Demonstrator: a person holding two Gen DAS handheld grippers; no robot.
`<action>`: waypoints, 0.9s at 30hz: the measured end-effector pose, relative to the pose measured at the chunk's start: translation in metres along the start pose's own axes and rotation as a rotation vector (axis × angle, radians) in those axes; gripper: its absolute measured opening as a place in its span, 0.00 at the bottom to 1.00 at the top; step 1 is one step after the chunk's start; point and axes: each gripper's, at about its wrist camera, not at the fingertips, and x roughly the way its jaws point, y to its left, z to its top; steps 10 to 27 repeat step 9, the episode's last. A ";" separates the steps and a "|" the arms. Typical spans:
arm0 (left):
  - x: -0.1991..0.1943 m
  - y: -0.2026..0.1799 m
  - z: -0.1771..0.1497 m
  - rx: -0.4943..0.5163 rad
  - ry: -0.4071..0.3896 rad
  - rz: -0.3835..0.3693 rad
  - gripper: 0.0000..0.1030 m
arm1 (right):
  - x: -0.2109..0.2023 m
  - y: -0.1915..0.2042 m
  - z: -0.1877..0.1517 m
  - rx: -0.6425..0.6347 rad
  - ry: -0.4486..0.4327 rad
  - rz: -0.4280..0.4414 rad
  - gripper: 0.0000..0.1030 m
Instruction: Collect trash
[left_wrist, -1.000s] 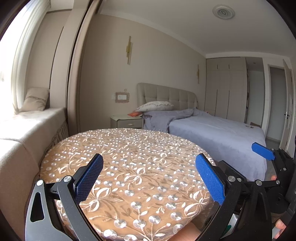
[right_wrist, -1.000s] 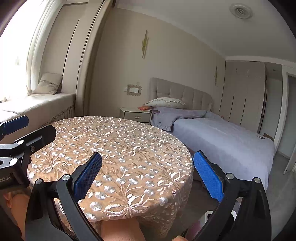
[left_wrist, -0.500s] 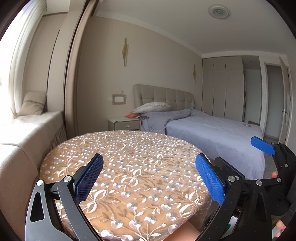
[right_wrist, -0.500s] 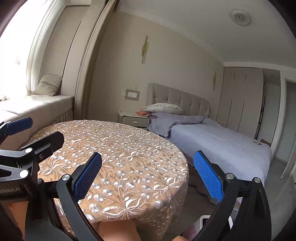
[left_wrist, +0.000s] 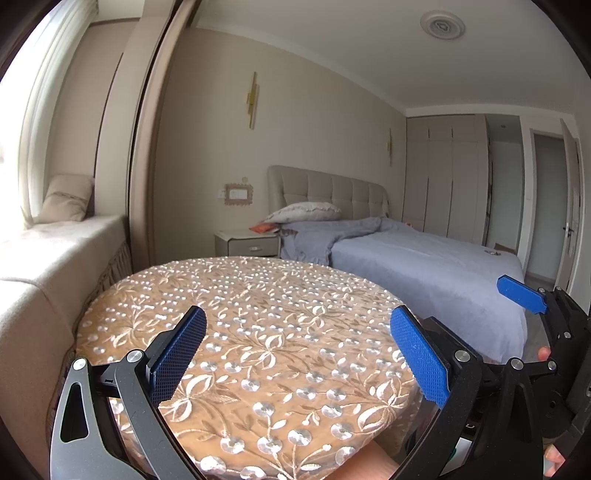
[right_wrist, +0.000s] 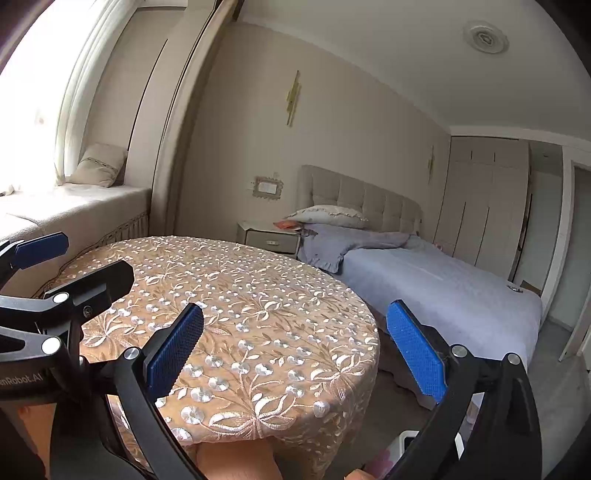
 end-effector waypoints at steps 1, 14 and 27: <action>-0.001 0.000 0.000 0.003 -0.005 0.004 0.95 | 0.000 0.000 0.000 0.000 0.001 0.001 0.96; 0.000 -0.001 0.002 0.005 -0.010 -0.005 0.95 | 0.001 0.000 -0.003 -0.001 0.012 0.001 0.96; 0.000 -0.001 0.002 0.005 -0.010 -0.005 0.95 | 0.001 0.000 -0.003 -0.001 0.012 0.001 0.96</action>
